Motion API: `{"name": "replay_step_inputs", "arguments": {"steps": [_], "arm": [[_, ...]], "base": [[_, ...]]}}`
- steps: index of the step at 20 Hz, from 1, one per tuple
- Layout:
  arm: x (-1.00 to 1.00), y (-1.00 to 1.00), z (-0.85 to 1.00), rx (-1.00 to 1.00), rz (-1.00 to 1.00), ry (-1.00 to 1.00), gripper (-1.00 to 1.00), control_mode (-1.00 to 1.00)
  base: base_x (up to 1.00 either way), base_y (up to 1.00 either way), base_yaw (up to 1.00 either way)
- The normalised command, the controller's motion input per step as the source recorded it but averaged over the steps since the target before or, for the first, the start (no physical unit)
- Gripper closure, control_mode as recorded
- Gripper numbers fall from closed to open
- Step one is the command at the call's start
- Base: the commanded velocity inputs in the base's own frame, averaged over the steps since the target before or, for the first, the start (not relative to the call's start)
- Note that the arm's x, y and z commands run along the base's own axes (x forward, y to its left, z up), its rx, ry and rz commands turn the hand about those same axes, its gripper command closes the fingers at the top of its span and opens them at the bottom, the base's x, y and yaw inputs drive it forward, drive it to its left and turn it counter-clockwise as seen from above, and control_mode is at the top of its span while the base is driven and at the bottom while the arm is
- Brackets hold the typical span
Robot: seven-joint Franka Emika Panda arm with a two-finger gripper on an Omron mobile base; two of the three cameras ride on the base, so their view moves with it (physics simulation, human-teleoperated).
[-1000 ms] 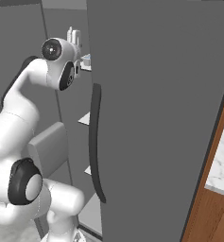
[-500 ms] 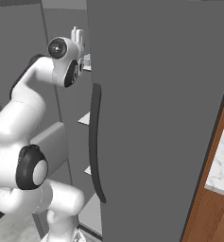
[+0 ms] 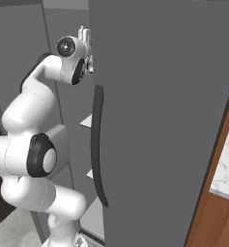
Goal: Open the freezer door, pick up the ice cube tray from the freezer, and place it on the dining counter.
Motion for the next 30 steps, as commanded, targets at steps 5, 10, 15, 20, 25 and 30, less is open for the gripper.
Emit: {"name": "replay_step_inputs", "arguments": {"steps": [5, 10, 15, 20, 25, 30], "arm": [[0.33, -0.08, 0.00, 0.00, 0.00, 0.00, -1.00, -1.00], [0.26, -0.08, 0.00, 0.00, 0.00, 0.00, -1.00, -1.00], [0.23, -0.06, 0.00, 0.00, 0.00, 0.00, -1.00, -1.00], [0.22, -0.03, -0.02, 0.00, 0.00, 0.00, -1.00, -1.00], [0.04, 0.00, -0.07, 0.00, 0.00, 0.02, -1.00, -1.00], [0.00, 0.00, -0.19, 0.00, 0.00, 0.01, -1.00, -1.00]], "base": [[0.00, 0.00, 0.00], [0.00, 0.00, 0.00], [0.00, 0.00, 0.00], [0.00, 0.00, 0.00], [0.00, 0.00, 0.00], [0.00, 0.00, 0.00]]}}
